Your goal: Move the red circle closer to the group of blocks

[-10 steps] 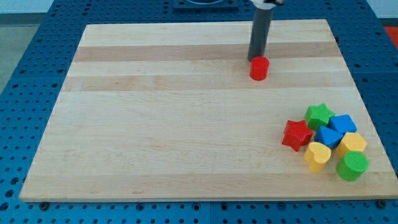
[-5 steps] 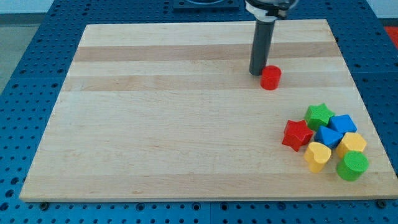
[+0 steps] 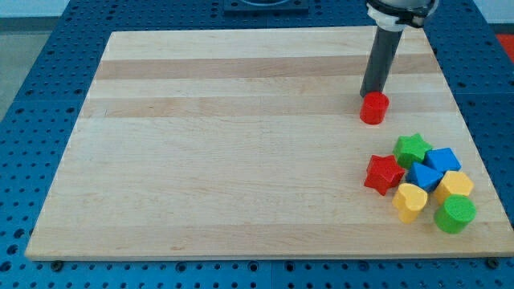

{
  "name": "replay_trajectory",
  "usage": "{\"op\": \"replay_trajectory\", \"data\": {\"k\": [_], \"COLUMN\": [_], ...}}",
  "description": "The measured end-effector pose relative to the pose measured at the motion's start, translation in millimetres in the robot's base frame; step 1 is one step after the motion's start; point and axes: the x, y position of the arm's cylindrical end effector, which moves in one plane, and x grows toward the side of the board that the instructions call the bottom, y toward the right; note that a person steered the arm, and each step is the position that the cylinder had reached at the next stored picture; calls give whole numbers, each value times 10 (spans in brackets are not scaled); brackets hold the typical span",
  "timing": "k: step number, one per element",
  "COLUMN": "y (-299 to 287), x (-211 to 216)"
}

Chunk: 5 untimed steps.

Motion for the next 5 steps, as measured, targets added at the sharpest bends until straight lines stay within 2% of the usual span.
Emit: {"op": "replay_trajectory", "data": {"k": [3, 5], "y": [1, 1], "x": [526, 693]}}
